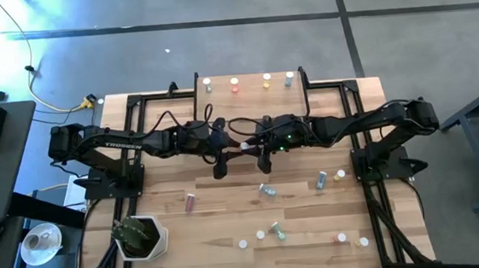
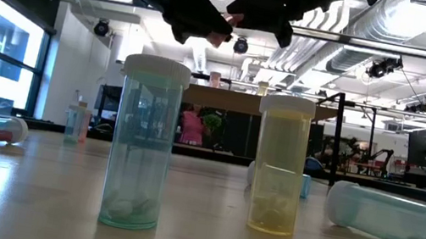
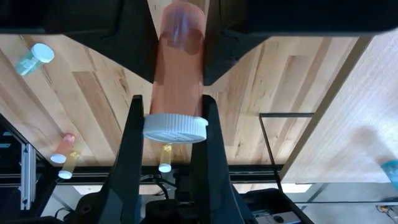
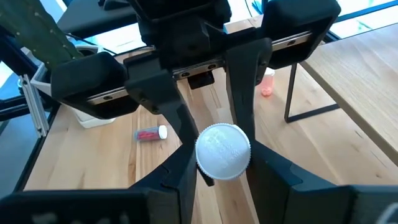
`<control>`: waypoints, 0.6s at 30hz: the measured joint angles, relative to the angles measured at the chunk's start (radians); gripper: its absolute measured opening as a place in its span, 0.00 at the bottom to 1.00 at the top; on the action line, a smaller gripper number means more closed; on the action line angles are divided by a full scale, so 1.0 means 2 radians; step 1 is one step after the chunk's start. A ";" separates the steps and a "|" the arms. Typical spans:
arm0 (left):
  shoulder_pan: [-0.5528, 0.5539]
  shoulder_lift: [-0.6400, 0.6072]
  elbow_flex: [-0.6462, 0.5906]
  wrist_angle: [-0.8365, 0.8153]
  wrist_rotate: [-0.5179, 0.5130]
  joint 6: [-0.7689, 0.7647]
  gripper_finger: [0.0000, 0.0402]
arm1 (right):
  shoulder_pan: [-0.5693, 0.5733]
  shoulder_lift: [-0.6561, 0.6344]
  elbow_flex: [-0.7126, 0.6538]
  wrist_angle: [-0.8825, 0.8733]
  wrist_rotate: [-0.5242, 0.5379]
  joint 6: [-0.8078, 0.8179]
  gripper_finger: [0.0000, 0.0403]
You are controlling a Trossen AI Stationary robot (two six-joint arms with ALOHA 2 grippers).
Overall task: Pick and place medicine bottles onto shelf by color
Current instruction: Align the pink pill bottle with the pink bottle on the shelf
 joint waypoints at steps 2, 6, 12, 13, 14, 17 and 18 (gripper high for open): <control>0.000 0.000 0.000 0.000 0.000 0.000 0.24 | 0.000 0.000 0.000 0.000 0.000 -0.001 0.27; 0.000 0.000 0.000 0.000 0.000 0.000 0.24 | 0.000 0.000 0.000 0.000 0.000 -0.001 0.27; 0.000 0.000 0.000 0.000 0.000 0.000 0.24 | 0.000 0.000 0.000 0.000 0.001 -0.015 0.28; 0.000 0.000 0.000 0.000 0.000 0.000 0.24 | 0.000 0.000 0.000 0.000 0.001 -0.020 0.29; 0.000 0.000 0.000 0.000 0.000 0.000 0.24 | 0.000 0.000 0.000 0.000 0.001 -0.027 0.30; 0.000 0.000 0.000 0.000 0.001 0.003 0.24 | 0.000 0.000 0.000 0.000 0.003 -0.039 0.36; 0.000 0.000 0.000 0.000 0.001 0.004 0.24 | 0.000 0.000 0.000 0.000 0.003 -0.039 0.38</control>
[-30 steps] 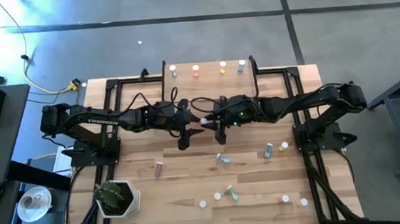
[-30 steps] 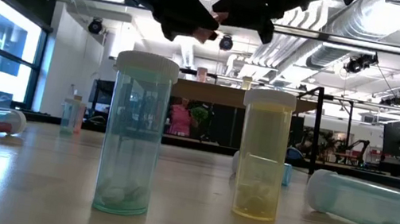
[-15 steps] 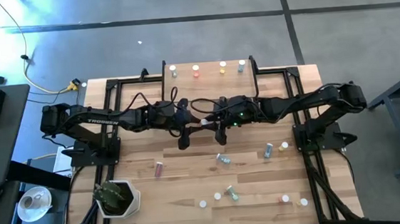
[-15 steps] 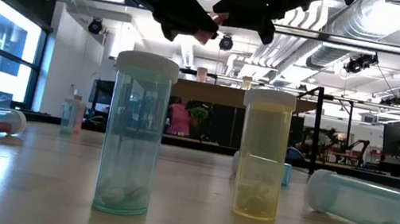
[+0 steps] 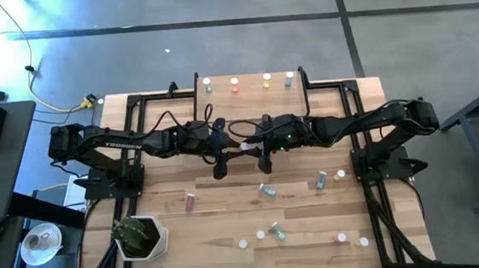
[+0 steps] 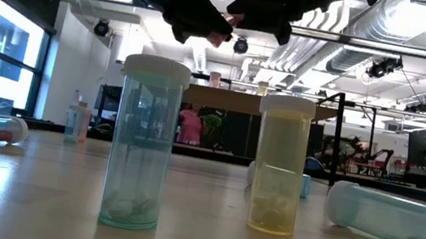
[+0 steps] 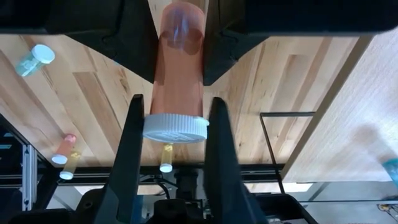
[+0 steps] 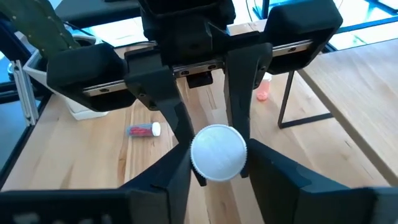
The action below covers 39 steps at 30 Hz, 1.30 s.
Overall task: Pick and place medicine bottles onto shelf by color
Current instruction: Align the pink pill bottle with the pink bottle on the shelf
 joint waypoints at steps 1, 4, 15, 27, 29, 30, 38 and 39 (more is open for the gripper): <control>0.000 0.000 0.000 0.000 0.000 0.002 0.24 | 0.000 0.000 0.000 0.000 0.000 0.000 0.40; 0.004 0.000 0.000 -0.003 0.001 0.011 0.24 | -0.002 0.000 0.000 0.004 0.001 0.000 0.46; 0.033 0.000 0.000 -0.037 0.001 0.010 0.24 | -0.024 0.000 0.000 0.023 0.001 -0.002 0.50; 0.054 -0.039 -0.099 0.080 0.004 -0.027 0.24 | -0.060 0.000 0.000 0.042 -0.035 -0.006 0.50; 0.060 -0.048 -0.112 0.107 0.011 -0.027 0.24 | -0.066 0.000 0.000 0.056 -0.052 -0.011 0.50; 0.062 -0.052 -0.118 0.118 0.015 -0.027 0.24 | -0.068 0.000 0.000 0.063 -0.061 -0.018 0.50; 0.079 -0.059 -0.184 0.252 0.045 -0.033 0.24 | -0.092 0.000 0.000 0.127 -0.120 -0.063 0.50; 0.081 -0.059 -0.192 0.271 0.045 -0.032 0.24 | -0.096 0.000 0.000 0.134 -0.125 -0.068 0.50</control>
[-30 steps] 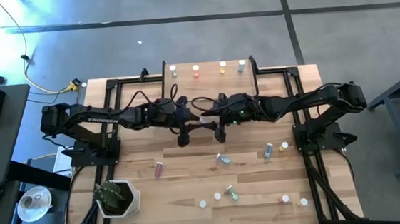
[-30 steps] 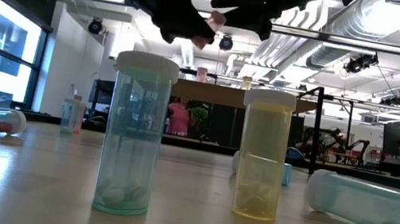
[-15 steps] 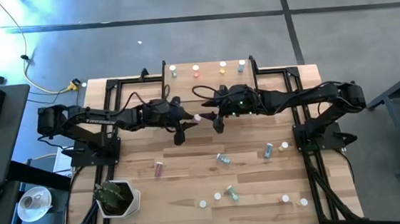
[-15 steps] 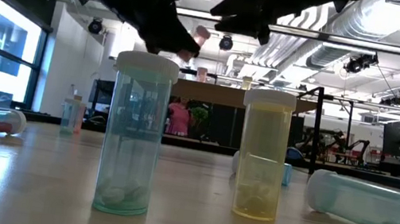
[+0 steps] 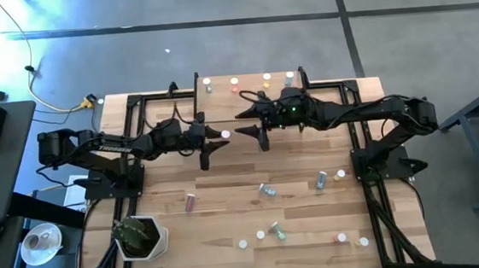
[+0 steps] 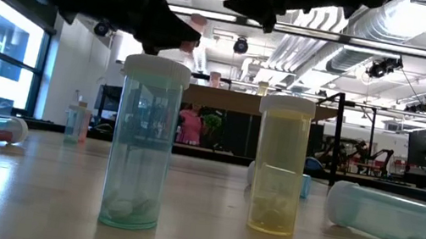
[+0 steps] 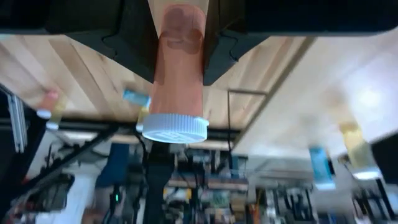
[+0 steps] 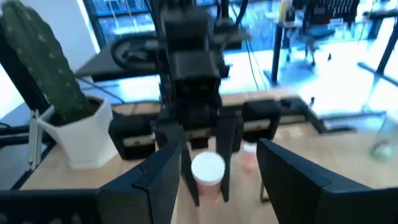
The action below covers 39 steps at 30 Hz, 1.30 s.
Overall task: Pick and place medicine bottles onto shelf by color
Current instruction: Align the pink pill bottle with the pink bottle on the shelf
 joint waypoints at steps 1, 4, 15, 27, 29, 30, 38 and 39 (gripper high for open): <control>0.002 0.000 -0.006 0.016 0.000 0.000 0.24 | -0.003 0.000 0.000 0.007 -0.002 -0.004 0.50; 0.007 0.000 -0.021 0.054 0.000 -0.011 0.24 | -0.011 0.000 0.000 0.031 -0.014 -0.013 0.50; 0.008 0.000 -0.027 0.081 0.023 -0.017 0.24 | -0.034 0.017 0.126 -0.101 -0.023 -0.062 0.50; 0.007 0.000 -0.027 0.080 0.023 -0.017 0.24 | -0.034 0.114 0.256 -0.282 -0.071 -0.082 0.50; 0.007 0.000 -0.027 0.080 0.023 -0.017 0.24 | -0.034 0.127 0.266 -0.294 -0.088 -0.082 0.50; 0.007 0.000 -0.027 0.079 0.023 -0.017 0.24 | -0.034 0.132 0.270 -0.296 -0.097 -0.082 0.50; 0.007 0.001 -0.027 0.076 0.023 -0.012 0.24 | -0.030 0.143 0.270 -0.294 -0.140 -0.090 0.50; 0.007 0.001 -0.027 0.077 0.022 -0.014 0.24 | -0.028 0.143 0.269 -0.294 -0.141 -0.095 0.50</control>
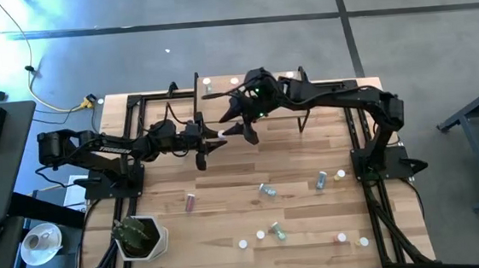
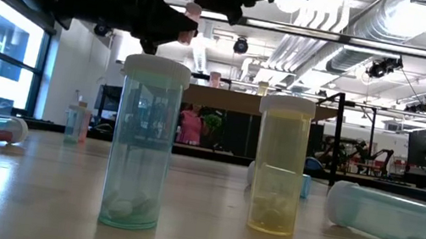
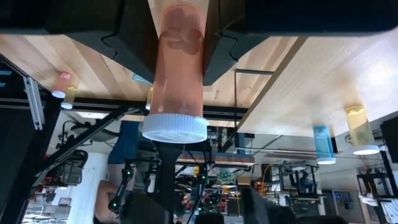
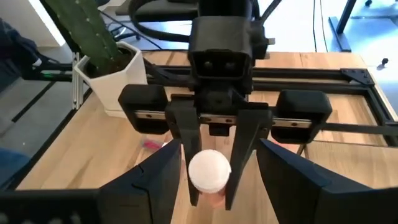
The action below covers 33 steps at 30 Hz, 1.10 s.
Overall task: Pick and place medicine bottles onto shelf by color
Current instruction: Align the pink pill bottle with the pink bottle on the shelf
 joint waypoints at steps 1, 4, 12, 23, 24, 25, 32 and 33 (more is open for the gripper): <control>0.000 0.000 0.000 0.000 0.000 -0.003 0.24 | 0.002 0.000 -0.002 0.000 0.001 -0.005 0.50; 0.000 0.000 0.000 0.004 -0.001 -0.010 0.24 | 0.010 0.000 -0.007 0.005 0.003 -0.013 0.50; -0.001 0.000 0.000 0.004 -0.001 -0.011 0.24 | 0.023 0.008 -0.008 0.008 0.036 -0.023 0.50; -0.001 0.000 0.000 0.005 -0.001 -0.011 0.24 | 0.026 0.012 -0.008 0.002 0.046 -0.022 0.50; -0.001 0.000 0.000 0.005 -0.001 -0.011 0.24 | 0.026 0.012 -0.008 0.002 0.046 -0.021 0.50; -0.001 0.000 0.000 0.005 -0.001 -0.011 0.24 | 0.026 0.012 -0.008 0.002 0.046 -0.021 0.50; -0.001 0.000 0.001 0.008 -0.001 -0.012 0.24 | 0.026 0.014 -0.008 0.001 0.061 -0.018 0.49; -0.001 0.000 0.002 0.008 -0.001 -0.015 0.24 | 0.026 0.015 -0.008 0.001 0.066 -0.019 0.48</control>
